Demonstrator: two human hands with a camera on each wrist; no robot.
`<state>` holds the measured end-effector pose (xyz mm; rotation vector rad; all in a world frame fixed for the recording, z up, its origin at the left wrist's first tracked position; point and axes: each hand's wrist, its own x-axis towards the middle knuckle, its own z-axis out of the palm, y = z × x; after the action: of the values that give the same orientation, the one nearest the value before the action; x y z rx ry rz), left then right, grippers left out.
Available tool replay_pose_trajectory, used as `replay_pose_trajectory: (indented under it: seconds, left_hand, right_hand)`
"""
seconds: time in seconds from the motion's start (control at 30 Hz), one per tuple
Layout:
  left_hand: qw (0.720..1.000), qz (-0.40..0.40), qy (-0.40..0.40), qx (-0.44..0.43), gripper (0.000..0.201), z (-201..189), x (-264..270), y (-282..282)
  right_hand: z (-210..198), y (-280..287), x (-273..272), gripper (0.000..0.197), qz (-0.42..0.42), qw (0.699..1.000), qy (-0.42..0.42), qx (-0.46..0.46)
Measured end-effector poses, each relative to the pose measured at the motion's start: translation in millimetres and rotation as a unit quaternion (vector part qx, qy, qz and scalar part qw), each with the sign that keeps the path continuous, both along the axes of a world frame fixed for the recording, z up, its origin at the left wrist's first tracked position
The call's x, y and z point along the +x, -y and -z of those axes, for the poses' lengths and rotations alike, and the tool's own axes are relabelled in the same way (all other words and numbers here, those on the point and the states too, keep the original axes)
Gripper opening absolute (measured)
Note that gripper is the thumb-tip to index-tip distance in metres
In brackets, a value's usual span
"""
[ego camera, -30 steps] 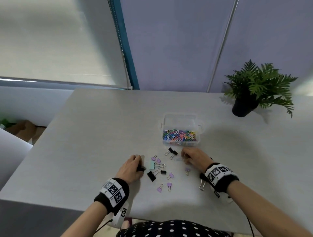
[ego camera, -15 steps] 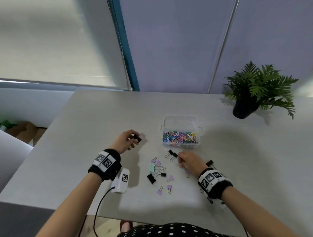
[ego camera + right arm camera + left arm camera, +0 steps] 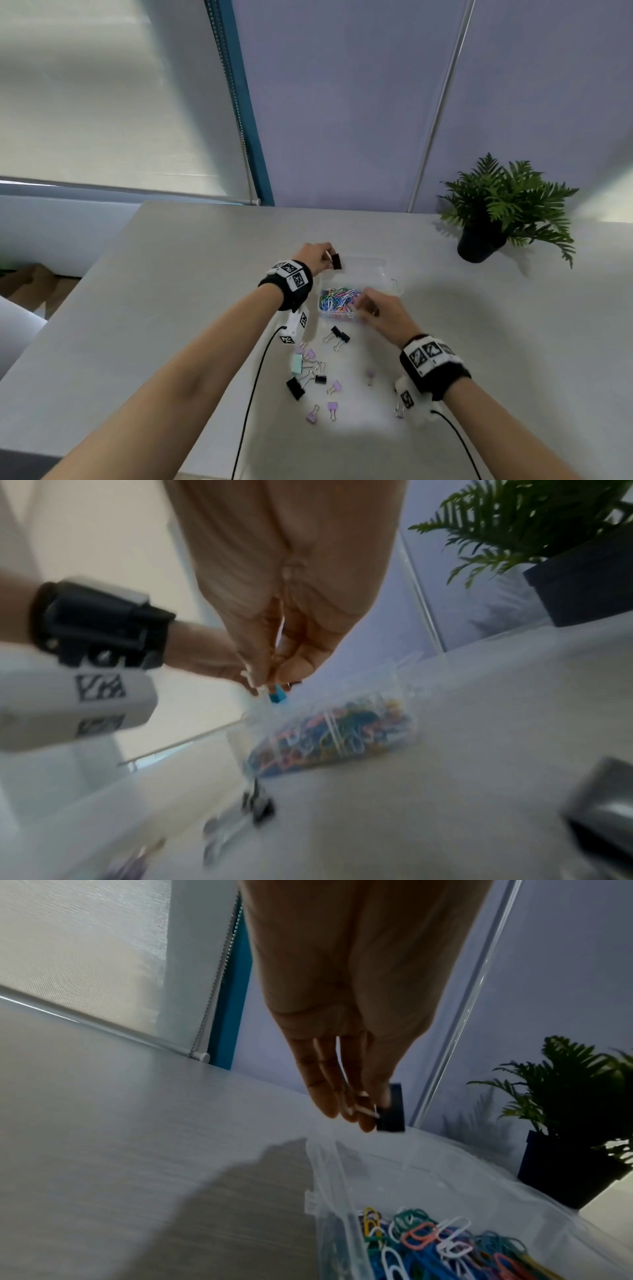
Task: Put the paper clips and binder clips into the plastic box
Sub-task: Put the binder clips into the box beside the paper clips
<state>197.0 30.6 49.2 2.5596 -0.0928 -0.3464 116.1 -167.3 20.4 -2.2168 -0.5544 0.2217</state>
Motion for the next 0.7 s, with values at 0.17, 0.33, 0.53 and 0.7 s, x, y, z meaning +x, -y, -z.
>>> replay_pose_trajectory:
  seconds: [0.17, 0.33, 0.53, 0.7]
  left_hand:
    - [0.998, 0.054, 0.011, -0.001, 0.047, -1.8, -16.8, -6.0]
    - [0.996, 0.084, 0.042, 0.001, 0.031, -6.5, -62.7, -24.0]
    - [0.976, 0.177, -0.096, 0.089, 0.035, 8.9, -138.3, -40.2]
    - [0.963, 0.162, -0.131, 0.173, 0.077, 25.5, -181.5, -28.9]
  right_hand:
    - [-4.9, -9.1, 35.8, 0.011, 0.073, 0.996, 0.028, -0.040]
    - [-0.5, -12.7, 34.1, 0.016, 0.041, 0.992, -0.007, -0.123]
    - [-7.1, -30.2, -24.8, 0.017, -0.127, 0.975, 0.098, -0.154]
    - [12.3, -47.8, -70.5, 0.037, -0.213, 0.948, 0.032, -0.236]
